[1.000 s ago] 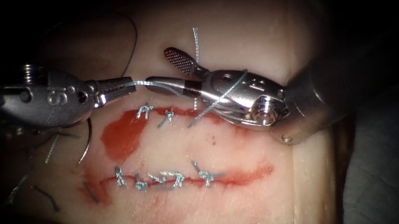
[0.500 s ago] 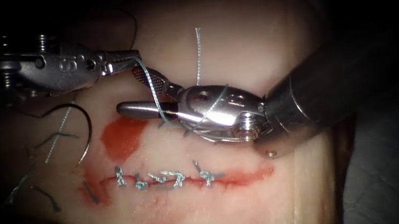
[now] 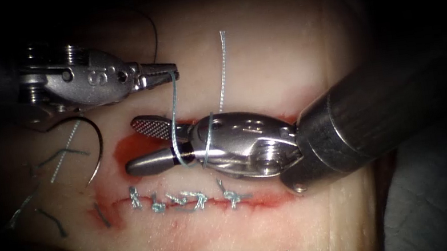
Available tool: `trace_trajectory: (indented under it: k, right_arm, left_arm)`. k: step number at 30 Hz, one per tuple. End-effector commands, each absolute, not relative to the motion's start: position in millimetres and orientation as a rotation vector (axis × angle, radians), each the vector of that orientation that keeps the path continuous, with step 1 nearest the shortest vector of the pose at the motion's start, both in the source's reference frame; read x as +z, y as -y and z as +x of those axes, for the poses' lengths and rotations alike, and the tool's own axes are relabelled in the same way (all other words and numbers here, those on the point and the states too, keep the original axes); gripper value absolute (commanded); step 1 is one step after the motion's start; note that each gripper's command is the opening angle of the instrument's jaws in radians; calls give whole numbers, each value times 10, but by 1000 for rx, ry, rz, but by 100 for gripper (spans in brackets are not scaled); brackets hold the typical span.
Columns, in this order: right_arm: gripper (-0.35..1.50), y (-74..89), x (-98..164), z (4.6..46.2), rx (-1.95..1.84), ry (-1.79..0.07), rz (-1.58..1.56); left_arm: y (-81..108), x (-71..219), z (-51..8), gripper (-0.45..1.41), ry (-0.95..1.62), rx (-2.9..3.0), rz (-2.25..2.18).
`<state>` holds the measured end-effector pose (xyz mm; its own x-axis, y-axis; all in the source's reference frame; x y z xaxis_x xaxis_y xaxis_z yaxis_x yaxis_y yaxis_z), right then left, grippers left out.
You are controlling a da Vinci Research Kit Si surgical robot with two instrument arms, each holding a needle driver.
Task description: Wound Closure
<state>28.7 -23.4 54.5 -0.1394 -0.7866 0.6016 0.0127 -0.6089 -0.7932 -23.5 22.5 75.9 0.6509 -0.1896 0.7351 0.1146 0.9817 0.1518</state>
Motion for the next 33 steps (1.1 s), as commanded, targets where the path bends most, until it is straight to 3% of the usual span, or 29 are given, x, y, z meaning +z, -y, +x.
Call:
trace_trajectory:
  k: [1,13,24,33]
  right_arm:
    - [108,235,547,298,-1796,-907,-1563]
    - [106,228,561,286,-1574,-1106,-1706]
    - [104,222,581,260,-1510,-1040,-1684]
    - [101,220,579,262,-1412,-982,-1731]
  left_arm:
    - [-225,766,-240,-45,846,-175,112]
    - [-185,796,-242,-45,771,-158,215]
    - [-173,804,-229,-45,749,-182,271]
    - [-166,805,-228,-45,758,-195,316]
